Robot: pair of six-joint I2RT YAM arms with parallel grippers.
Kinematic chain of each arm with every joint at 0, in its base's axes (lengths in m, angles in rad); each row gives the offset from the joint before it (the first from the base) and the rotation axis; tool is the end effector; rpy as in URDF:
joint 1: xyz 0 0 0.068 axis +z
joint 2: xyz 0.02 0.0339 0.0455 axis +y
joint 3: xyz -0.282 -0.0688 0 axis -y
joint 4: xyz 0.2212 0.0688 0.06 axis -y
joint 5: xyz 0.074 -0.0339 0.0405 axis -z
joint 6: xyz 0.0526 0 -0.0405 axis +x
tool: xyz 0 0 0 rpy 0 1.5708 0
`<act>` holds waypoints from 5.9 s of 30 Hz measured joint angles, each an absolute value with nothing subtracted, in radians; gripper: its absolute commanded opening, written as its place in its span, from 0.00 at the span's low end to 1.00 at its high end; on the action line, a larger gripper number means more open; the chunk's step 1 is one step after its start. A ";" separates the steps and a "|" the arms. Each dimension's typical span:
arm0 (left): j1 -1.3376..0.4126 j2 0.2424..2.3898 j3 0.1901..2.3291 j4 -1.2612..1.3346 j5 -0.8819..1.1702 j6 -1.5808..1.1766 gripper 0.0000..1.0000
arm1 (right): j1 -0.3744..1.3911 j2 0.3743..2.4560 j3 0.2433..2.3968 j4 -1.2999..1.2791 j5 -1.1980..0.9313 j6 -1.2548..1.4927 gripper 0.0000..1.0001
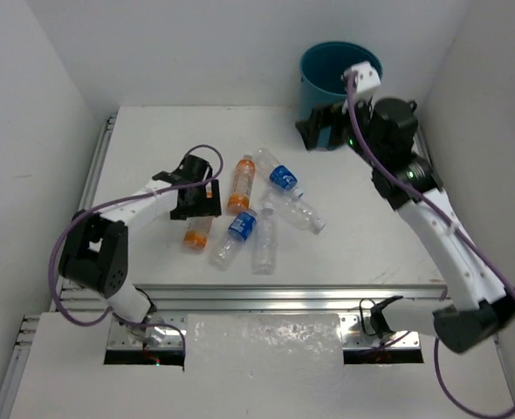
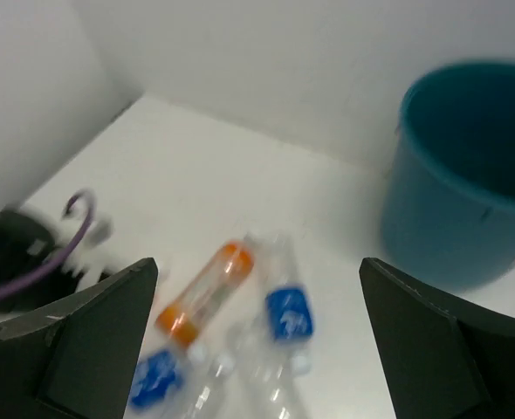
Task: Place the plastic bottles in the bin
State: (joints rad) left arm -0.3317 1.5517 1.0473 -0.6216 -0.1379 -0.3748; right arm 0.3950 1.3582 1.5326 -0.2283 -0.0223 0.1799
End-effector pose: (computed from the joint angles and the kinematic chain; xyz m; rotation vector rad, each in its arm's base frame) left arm 0.2780 -0.0881 0.2272 -0.0995 2.6760 -0.0360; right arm 0.2712 0.1143 0.4798 -0.1938 1.6329 0.4593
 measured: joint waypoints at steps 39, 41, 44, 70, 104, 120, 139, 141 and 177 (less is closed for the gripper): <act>-0.329 0.969 0.961 -0.228 0.706 -0.516 0.02 | 0.593 1.575 1.353 0.255 -0.838 0.808 0.40; -0.329 0.967 0.961 -0.207 0.728 -0.526 0.18 | 0.597 1.590 1.373 0.248 -0.823 0.796 0.16; -0.327 0.969 0.961 -0.212 0.710 -0.532 0.46 | 0.598 1.604 1.381 0.239 -0.811 0.781 0.00; -0.333 0.952 0.772 -0.533 0.111 -0.338 1.00 | 0.171 2.106 2.167 0.081 0.208 0.195 0.09; -0.572 1.533 0.901 -0.554 0.018 -0.342 0.79 | 0.348 1.337 1.200 -0.179 -0.041 0.323 0.99; -0.682 1.578 0.923 -0.575 -0.068 -0.395 0.30 | 0.358 1.269 1.098 -0.188 -0.081 0.369 0.99; -0.738 1.257 1.159 -0.691 -0.166 -0.445 0.00 | 0.358 1.281 0.893 0.162 -0.488 0.769 0.99; -0.738 1.193 1.131 -0.636 -0.113 -0.442 0.00 | 0.363 1.297 0.875 0.237 -0.538 0.849 0.99; -0.710 1.198 1.286 -0.649 -0.372 -0.457 1.00 | 0.313 1.557 1.332 0.189 -0.558 0.799 0.00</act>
State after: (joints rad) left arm -0.7097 1.1976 1.2858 -0.6487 -0.3721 -0.4568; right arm 0.3130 1.5574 1.3319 0.1894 -0.5583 0.7994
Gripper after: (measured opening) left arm 0.995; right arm 0.441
